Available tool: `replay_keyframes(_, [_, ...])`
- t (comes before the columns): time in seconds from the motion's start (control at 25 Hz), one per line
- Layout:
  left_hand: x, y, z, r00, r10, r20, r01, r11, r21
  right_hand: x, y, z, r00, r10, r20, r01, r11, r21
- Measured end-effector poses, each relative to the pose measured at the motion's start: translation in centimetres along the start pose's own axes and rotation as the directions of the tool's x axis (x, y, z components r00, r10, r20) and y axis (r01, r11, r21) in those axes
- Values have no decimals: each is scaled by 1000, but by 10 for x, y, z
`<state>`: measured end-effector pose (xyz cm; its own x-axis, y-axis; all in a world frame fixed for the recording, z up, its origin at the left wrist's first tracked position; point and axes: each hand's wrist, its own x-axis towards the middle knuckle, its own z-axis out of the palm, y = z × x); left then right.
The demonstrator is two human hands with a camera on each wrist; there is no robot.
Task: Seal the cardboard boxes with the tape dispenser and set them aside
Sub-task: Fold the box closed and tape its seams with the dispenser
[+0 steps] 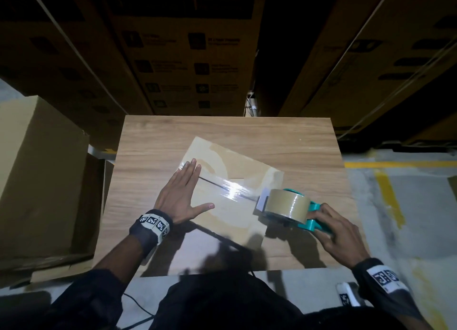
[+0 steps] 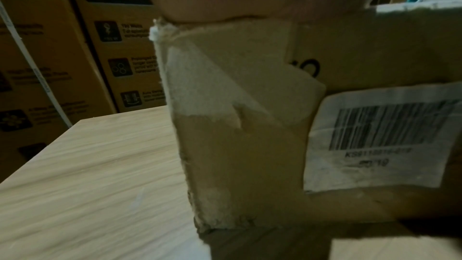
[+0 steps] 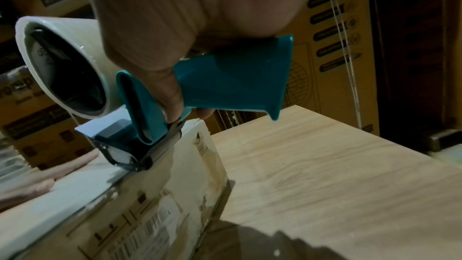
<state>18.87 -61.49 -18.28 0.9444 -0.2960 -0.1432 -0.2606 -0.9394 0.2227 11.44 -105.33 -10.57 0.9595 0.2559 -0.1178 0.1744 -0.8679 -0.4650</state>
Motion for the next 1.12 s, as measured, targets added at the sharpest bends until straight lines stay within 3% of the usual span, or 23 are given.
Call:
replay_keyframes(0.24, [0, 12, 0, 1000, -11, 22, 10, 1000, 23, 1, 11, 14, 1000, 17, -18, -16, 999, 46])
replay_keyframes(0.36, [-1, 34, -1, 996, 57, 74, -56, 998, -6, 2, 12, 13, 1000, -2, -31, 4, 997, 75])
replay_keyframes(0.76, [9, 165, 34, 950, 262, 169, -253, 965, -76, -2, 18, 20, 998, -13, -58, 21, 991, 136])
replay_keyframes(0.92, [13, 176, 38, 962, 216, 168, -215, 976, -26, -3, 21, 23, 998, -16, -64, 27, 984, 175])
replay_keyframes(1.12, [5, 142, 30, 983, 129, 127, -135, 990, 39, 8, 2, 37, 997, -14, -77, 30, 976, 216])
